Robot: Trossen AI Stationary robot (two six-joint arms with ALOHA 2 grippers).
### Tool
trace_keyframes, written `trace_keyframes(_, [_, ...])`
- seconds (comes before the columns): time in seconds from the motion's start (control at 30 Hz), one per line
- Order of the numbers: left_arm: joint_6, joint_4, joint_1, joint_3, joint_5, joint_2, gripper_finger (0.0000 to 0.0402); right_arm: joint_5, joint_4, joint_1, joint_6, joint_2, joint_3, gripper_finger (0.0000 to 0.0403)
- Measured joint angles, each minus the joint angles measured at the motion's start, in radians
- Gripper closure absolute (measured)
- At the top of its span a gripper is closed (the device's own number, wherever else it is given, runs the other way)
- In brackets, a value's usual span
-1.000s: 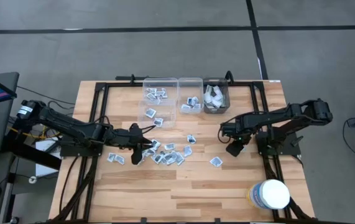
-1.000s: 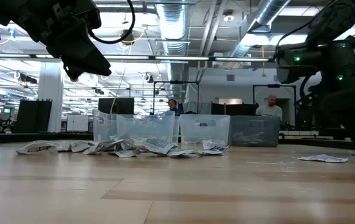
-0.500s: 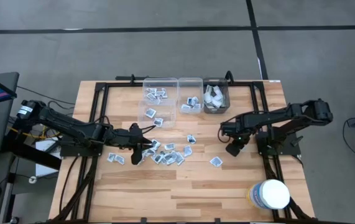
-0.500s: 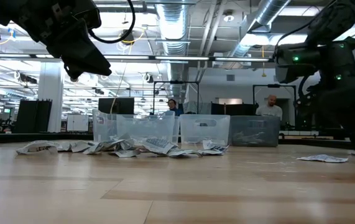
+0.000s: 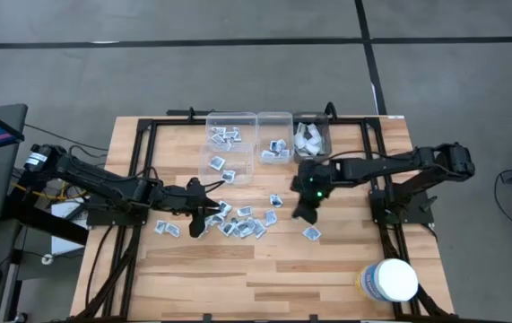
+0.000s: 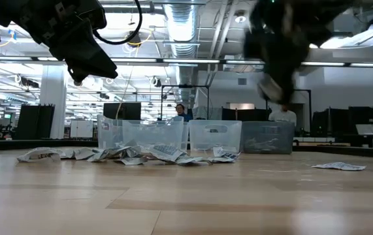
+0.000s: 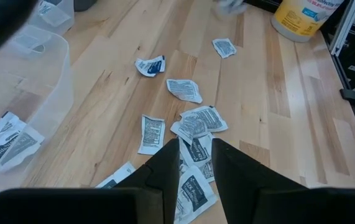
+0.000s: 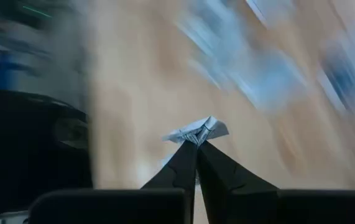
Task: Pick & Place First Aid Supplies
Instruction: Put the alcohol pad into the top right transparent bin
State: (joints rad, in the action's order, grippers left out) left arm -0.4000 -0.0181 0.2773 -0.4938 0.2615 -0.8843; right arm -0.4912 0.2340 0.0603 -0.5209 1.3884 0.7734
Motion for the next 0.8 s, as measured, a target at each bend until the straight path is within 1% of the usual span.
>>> trace_keyframes(0.1, [0.0,0.0,0.0,0.0,0.0,0.0,0.0308,-0.095,-0.244,0.001,0.046,0.0,0.035,0.0396])
trace_keyframes(0.2, [0.0,0.001,0.0,0.0,0.0,0.0,0.0308,-0.181,-0.474,0.001,0.058,0.0,0.053,0.0401])
trace_keyframes(0.27, [0.0,0.003,0.0,0.0,0.0,0.0,0.0308,-0.218,-0.587,0.001,0.058,-0.001,0.064,0.04])
trace_keyframes(0.3, [0.0,0.004,0.0,0.0,0.0,0.0,0.0308,-0.226,-0.617,0.001,0.058,-0.002,0.069,0.0399])
trace_keyframes(0.37, [0.0,0.005,0.0,0.0,0.0,0.0,0.0308,-0.239,-0.641,0.001,0.059,-0.002,0.079,0.0399])
trace_keyframes(0.8, [0.003,0.012,0.0,0.0,0.0,0.0,0.0308,-0.241,-0.632,0.001,0.058,-0.001,0.087,0.0401])
